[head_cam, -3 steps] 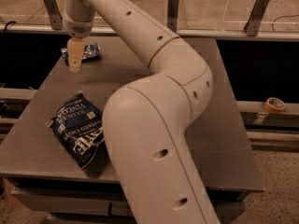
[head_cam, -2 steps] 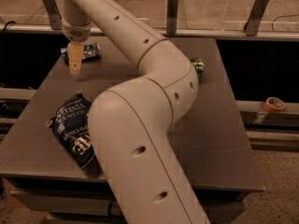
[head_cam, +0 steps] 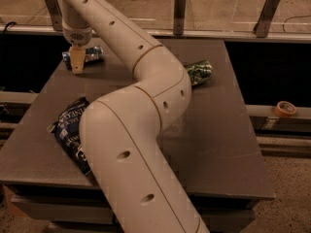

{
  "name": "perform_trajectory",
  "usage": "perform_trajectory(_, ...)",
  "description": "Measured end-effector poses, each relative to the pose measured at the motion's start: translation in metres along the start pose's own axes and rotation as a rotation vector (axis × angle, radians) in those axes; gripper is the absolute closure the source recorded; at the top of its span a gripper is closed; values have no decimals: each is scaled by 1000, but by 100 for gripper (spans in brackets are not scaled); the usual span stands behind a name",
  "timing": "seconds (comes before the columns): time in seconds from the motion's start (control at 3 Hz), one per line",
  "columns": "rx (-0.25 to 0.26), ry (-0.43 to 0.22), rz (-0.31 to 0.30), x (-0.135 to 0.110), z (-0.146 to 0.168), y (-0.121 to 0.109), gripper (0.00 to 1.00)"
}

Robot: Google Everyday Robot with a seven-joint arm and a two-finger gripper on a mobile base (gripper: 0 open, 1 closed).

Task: Place redbull can upright

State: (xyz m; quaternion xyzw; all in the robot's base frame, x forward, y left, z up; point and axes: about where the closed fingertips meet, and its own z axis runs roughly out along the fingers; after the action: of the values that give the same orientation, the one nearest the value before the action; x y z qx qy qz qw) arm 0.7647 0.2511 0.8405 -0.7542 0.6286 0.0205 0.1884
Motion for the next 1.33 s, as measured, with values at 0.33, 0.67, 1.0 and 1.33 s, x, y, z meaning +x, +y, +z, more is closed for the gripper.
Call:
perform_trajectory(0.33, 3, -25, -3, -2, -9, -1, 64)
perform_trajectory(0.67, 32, -83, 17, 3, -39, -1, 87)
perform_trajectory(1.0, 112, -181, 66, 17, -98, 3, 100)
perform_trajectory(1.33, 210, -347, 132, 29, -172, 25, 100)
